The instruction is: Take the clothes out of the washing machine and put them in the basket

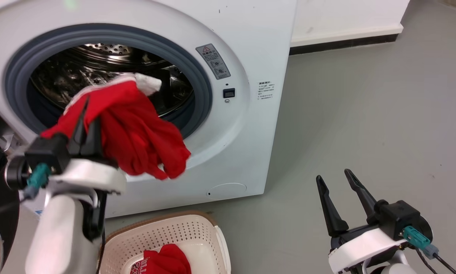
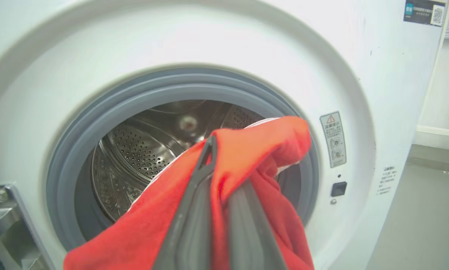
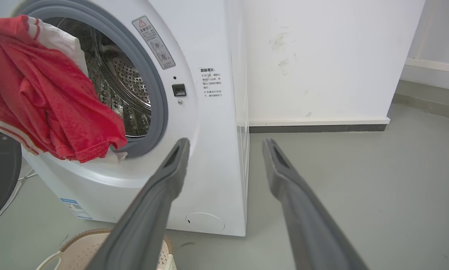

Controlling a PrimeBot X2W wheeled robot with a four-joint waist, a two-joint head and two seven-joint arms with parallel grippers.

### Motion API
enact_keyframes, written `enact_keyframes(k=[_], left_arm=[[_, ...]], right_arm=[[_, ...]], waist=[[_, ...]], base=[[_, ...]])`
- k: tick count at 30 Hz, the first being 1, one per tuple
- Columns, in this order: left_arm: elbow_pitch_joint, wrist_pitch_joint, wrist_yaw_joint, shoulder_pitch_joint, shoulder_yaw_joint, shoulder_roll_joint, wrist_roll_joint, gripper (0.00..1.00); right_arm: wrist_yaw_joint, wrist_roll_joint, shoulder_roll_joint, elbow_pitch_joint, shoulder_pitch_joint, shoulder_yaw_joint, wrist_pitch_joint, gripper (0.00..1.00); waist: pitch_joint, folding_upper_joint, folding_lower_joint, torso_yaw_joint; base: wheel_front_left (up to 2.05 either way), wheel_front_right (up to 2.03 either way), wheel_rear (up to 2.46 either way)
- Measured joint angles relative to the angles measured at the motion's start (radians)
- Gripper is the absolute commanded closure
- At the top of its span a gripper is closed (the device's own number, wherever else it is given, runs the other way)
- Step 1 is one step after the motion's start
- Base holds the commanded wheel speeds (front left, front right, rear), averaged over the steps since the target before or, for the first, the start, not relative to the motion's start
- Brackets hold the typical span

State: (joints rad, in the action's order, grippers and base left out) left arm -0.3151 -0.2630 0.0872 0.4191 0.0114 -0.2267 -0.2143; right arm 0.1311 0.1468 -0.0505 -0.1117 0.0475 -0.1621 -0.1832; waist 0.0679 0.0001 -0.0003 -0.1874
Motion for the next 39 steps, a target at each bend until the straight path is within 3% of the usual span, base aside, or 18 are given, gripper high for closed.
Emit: enact_keyframes(k=[2,7,13,22,33,39], left_arm=[[0.132,0.024,-0.021,-0.118,0.007,0.018,-0.001,1.0],[0.264,0.077,-0.051,-0.274,0.011,0.049,-0.023,1.0],[0.263,0.117,-0.061,-0.409,0.023,0.069,-0.047,1.0],[-0.056,0.084,-0.032,-0.391,0.09,0.123,-0.076,1.0],[-0.479,0.017,0.008,-0.059,0.172,0.137,-0.026,1.0],[-0.647,0.004,0.008,0.1,0.185,0.131,-0.004,1.0]], right_arm=[[0.0,0.0,0.0,0.016,-0.012,0.002,0.008,0.0],[0.0,-0.004,0.0,0.029,-0.015,0.005,0.008,0.0],[0.0,0.001,0.0,0.04,-0.008,-0.001,0.008,0.0],[0.0,-0.002,0.0,0.049,0.056,-0.02,-0.002,0.0],[0.0,-0.008,0.0,0.063,0.171,-0.059,-0.016,0.0],[0.0,0.008,0.0,0.045,0.222,-0.086,-0.038,0.0]], waist=[[-0.003,0.0,0.0,0.011],[0.02,0.0,0.0001,0.017],[0.071,0.0,0.0002,0.025],[0.198,0.0,0.0004,0.036],[0.413,0.0,0.0005,0.039],[0.527,0.0,0.0005,0.017]], base=[[0.0,0.0,0.0],[0.0,0.0,0.0],[0.0,0.0,0.0],[0.0,0.0,0.0],[0.0,0.0,0.0],[0.0,0.0,0.0]])
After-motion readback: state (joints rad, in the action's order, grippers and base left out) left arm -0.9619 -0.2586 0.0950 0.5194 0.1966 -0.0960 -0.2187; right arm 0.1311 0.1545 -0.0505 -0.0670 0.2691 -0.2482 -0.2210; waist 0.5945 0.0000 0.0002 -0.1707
